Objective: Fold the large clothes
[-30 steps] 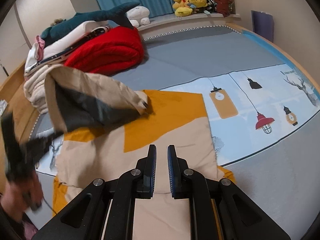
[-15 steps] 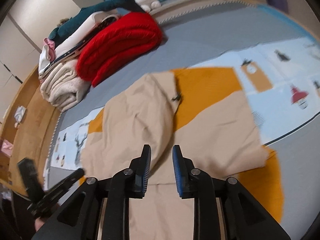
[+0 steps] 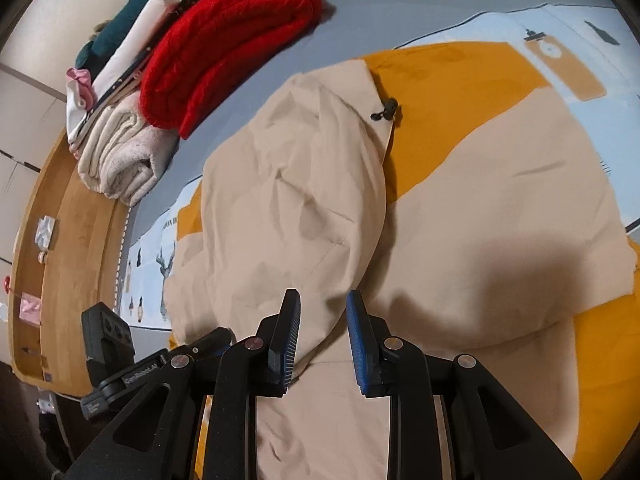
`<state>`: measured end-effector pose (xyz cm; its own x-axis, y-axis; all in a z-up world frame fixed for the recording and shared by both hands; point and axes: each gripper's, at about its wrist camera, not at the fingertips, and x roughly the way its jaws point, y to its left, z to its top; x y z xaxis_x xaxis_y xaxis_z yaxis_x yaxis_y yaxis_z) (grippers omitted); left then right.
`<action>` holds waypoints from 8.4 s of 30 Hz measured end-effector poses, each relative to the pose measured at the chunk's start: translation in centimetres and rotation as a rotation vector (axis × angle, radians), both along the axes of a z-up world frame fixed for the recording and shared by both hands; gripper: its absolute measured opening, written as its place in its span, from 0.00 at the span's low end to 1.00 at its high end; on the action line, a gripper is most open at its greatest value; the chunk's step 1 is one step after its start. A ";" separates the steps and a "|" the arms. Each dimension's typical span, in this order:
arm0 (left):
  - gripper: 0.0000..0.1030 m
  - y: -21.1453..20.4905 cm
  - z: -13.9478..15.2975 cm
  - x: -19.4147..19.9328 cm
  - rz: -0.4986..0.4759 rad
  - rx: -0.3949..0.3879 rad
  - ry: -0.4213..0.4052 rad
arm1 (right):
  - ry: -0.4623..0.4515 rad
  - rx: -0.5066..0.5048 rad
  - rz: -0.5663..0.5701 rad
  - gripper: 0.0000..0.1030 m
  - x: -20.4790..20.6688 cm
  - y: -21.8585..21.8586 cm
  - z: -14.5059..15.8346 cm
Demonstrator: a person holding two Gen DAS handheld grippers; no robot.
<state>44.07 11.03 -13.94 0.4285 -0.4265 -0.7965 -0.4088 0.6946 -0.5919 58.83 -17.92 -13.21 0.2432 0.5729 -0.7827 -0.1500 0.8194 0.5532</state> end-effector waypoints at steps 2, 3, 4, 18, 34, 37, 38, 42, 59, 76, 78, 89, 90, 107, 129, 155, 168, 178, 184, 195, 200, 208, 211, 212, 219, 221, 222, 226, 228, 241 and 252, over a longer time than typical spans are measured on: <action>0.06 -0.1 0.3 0.0 0.002 -0.005 -0.010 | 0.006 0.003 0.003 0.25 0.3 0.4 -0.4; 0.04 -0.2 0.7 0.0 -0.001 -0.005 -0.020 | 0.007 0.003 0.004 0.25 0.4 0.6 -0.5; 0.04 -0.3 1.0 0.0 -0.007 0.000 -0.030 | 0.007 0.003 0.006 0.25 0.5 0.7 -0.6; 0.10 -4.5 3.6 0.5 -0.209 0.176 -0.109 | 0.021 -0.150 -0.020 0.04 1.2 1.1 -2.6; 0.19 -6.6 0.9 0.1 -0.320 0.200 0.043 | -0.151 -0.173 0.040 0.12 0.7 3.4 -0.1; 0.19 -6.0 1.6 0.7 -0.301 0.192 0.030 | -0.114 -0.231 0.069 0.14 0.5 4.5 -1.5; 0.18 -6.1 1.8 0.7 -0.298 0.191 0.028 | -0.079 -0.301 0.060 0.15 0.7 4.6 -2.5; 0.18 -6.0 2.0 0.6 -0.290 0.195 0.023 | -0.015 -0.327 -0.001 0.15 1.1 3.4 -3.7; 0.19 -4.7 4.6 0.2 -0.232 0.257 -0.024 | -0.099 -0.342 0.147 0.18 -1.0 7.2 -4.1; 0.22 -0.8 10.0 -3.8 -0.181 0.343 -0.150 | -0.414 -0.413 0.272 0.24 -6.3 9.7 1.8; 0.22 -0.5 10.9 -4.9 -0.166 0.422 -0.196 | -0.497 -0.438 0.255 0.24 -7.3 8.7 3.8; 0.21 -0.3 16.7 -17.4 -0.051 0.609 -0.323 | -0.544 -0.396 0.059 0.24 -17.9 -2.0 15.0; 0.21 -0.8 17.0 -19.1 -0.050 0.604 -0.325 | -0.553 -0.401 0.054 0.24 -19.0 -2.8 15.5; 0.16 -1.8 10.1 -32.9 -0.057 0.553 -0.135 | -0.457 -0.433 -0.198 0.24 -33.7 -22.4 13.0; 0.27 7.6 2.1 -35.5 0.253 0.221 0.146 | -0.049 -0.309 -0.257 0.24 -29.8 -27.7 4.5; 0.36 6.5 -1.1 -33.6 0.107 0.450 0.280 | 0.159 -0.503 -0.173 0.28 -28.3 -26.2 -2.8; 0.10 4.1 -0.1 -33.2 -0.003 0.562 0.243 | 0.091 -0.475 -0.040 0.11 -29.6 -22.2 -2.2; 0.27 5.1 -0.8 -33.9 0.030 0.531 0.284 | 0.055 -0.586 -0.171 0.40 -28.5 -23.6 -1.1; 0.28 4.3 -1.2 -32.8 0.021 0.544 0.287 | 0.110 -0.603 -0.174 0.48 -28.1 -24.5 -2.5; 0.29 4.7 -1.3 -32.7 0.018 0.537 0.285 | 0.130 -0.539 -0.118 0.50 -27.8 -23.6 -2.6; 0.29 4.9 -1.2 -32.7 0.018 0.544 0.288 | 0.136 -0.530 -0.116 0.51 -28.1 -24.6 -3.0; 0.16 4.0 -1.0 -32.5 0.001 0.543 0.279 | 0.114 -0.540 -0.074 0.27 -28.4 -24.1 -3.1; 0.16 3.4 -1.0 -32.4 -0.029 0.567 0.286 | 0.084 -0.520 -0.045 0.14 -28.9 -22.9 -2.6; 0.18 3.3 -1.2 -32.3 -0.037 0.577 0.291 | 0.075 -0.536 -0.036 0.14 -29.1 -22.6 -2.5; 0.13 2.7 -1.3 -32.1 -0.051 0.590 0.282 | 0.093 -0.568 -0.033 0.19 -29.1 -22.5 -2.9; 0.07 2.4 -1.1 -32.0 -0.063 0.596 0.270 | 0.082 -0.580 -0.025 0.18 -28.7 -22.2 -3.3; 0.06 2.2 -0.9 -32.1 -0.067 0.611 0.265 | 0.079 -0.574 -0.026 0.13 -28.7 -22.1 -3.2; 0.04 1.0 0.5 -32.2 -0.082 0.652 0.228 | 0.047 -0.557 -0.023 0.07 -29.0 -21.7 -2.1; 0.03 0.5 1.9 -32.5 -0.086 0.652 0.186 | 0.019 -0.528 -0.032 0.06 -29.2 -21.5 -0.9; 0.02 -0.3 12.4 -35.7 -0.086 0.536 -0.117 | -0.235 -0.254 -0.052 0.04 -32.6 -22.8 12.6; 0.02 1.1 16.5 -40.2 -0.157 0.421 -0.225 | -0.291 -0.165 -0.052 0.04 -36.6 -25.2 17.9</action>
